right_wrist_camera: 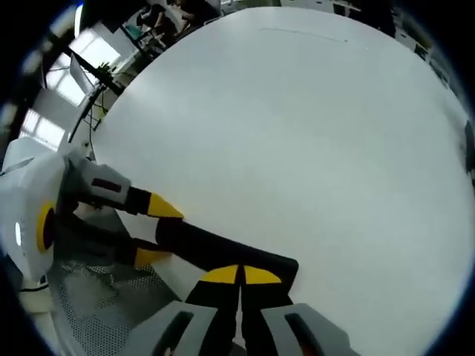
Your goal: Press the specified remote control buttons in sequence, fully releasing each button before pressing the next.
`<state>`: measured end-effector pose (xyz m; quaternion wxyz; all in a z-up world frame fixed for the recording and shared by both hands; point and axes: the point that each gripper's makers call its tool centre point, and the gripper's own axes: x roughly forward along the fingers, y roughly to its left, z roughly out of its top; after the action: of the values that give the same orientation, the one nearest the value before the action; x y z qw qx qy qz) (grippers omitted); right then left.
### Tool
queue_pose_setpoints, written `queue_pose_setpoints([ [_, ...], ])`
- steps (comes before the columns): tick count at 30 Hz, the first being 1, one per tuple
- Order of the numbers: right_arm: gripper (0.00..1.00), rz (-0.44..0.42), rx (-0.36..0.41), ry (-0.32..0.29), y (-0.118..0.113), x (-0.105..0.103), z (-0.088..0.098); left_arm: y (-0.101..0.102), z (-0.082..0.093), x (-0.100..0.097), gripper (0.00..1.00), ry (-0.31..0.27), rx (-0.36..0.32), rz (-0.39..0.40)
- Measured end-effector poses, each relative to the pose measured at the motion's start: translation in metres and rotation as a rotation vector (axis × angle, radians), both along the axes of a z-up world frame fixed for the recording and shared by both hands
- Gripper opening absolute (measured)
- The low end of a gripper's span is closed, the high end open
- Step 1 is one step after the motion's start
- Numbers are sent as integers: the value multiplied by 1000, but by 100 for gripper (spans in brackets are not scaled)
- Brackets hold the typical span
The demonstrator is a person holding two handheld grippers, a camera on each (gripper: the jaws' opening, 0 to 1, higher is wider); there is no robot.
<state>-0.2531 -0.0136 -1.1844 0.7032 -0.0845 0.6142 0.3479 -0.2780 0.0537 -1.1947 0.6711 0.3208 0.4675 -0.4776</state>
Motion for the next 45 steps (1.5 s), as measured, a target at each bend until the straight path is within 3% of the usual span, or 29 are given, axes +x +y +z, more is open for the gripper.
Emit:
queue_pose_setpoints([
  [28,0,40,-24,39,1,3,0,0,0,1,24,-13,-44,0],
  [45,0,50,-3,12,17,9,0,0,1,0,24,-22,-65,6],
])
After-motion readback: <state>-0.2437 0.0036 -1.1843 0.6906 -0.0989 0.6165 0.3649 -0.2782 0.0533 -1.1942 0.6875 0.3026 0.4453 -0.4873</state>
